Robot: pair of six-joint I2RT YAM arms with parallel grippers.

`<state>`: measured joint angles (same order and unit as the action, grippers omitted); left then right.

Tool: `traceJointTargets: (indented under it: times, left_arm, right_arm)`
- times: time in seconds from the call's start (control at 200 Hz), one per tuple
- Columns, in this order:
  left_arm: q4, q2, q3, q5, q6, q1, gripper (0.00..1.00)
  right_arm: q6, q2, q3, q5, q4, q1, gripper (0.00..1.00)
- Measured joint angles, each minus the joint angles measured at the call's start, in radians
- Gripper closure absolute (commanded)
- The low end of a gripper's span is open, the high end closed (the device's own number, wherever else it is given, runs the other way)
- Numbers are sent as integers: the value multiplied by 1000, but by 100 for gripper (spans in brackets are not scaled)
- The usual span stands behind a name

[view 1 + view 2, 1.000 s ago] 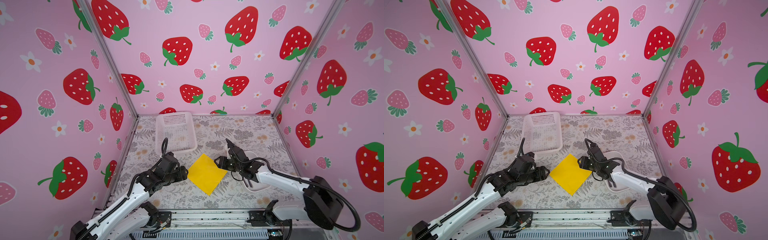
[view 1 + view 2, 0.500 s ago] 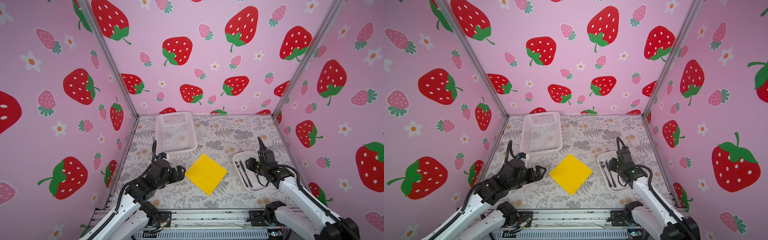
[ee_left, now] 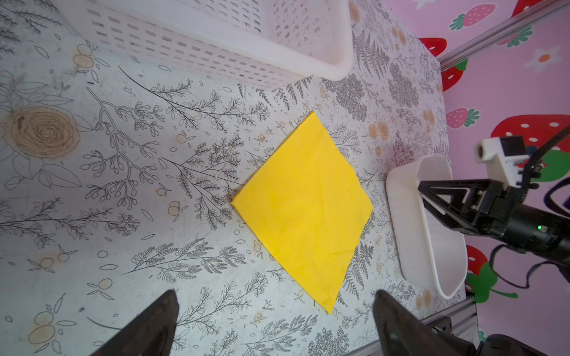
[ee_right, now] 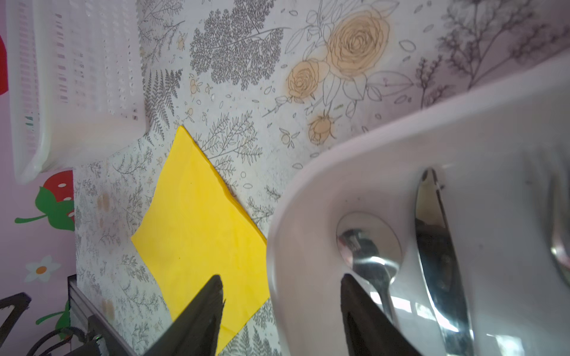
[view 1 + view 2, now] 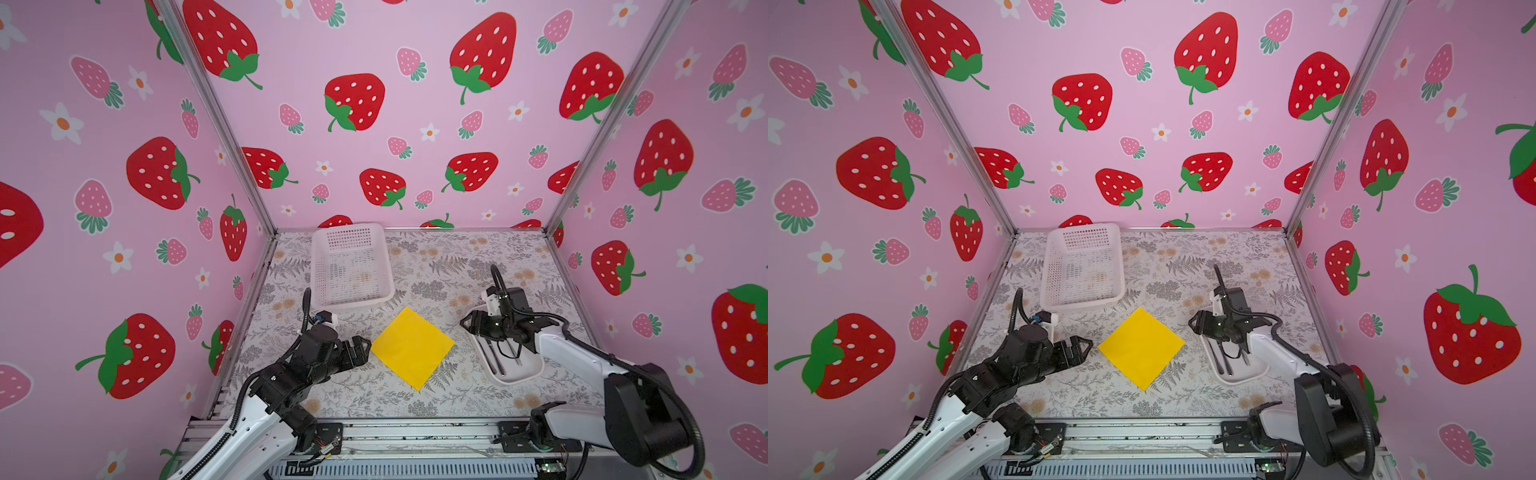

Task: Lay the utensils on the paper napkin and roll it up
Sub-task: 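Release the napkin and move the right gripper over the white utensil tray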

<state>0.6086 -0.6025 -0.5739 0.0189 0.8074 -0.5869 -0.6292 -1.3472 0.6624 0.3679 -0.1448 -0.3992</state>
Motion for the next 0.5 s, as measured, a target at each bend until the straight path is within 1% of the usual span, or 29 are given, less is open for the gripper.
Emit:
traceJointTargets:
  times: [0.095,0.29,0.39,0.425,0.5]
  left_arm:
    - [0,-8,-31,1,-20,0,1]
    - [0,-25,-49,16,-33,0,1]
    - [-1,-41,-49,33,-32,0,1]
    - [-3,-47,-49,44,-29,0,1]
    - [-8,-51,-49,67,-25,0,1]
  right_arm:
    - [23,-111,94,-16,14,0,38]
    - [57,-273,271,-93,12,5,38]
    - [83,-339,356,-141,-18,9,38]
    - [92,-348,377,-153,-35,10,40]
    - [114,-336,393,-194,-74,11,46]
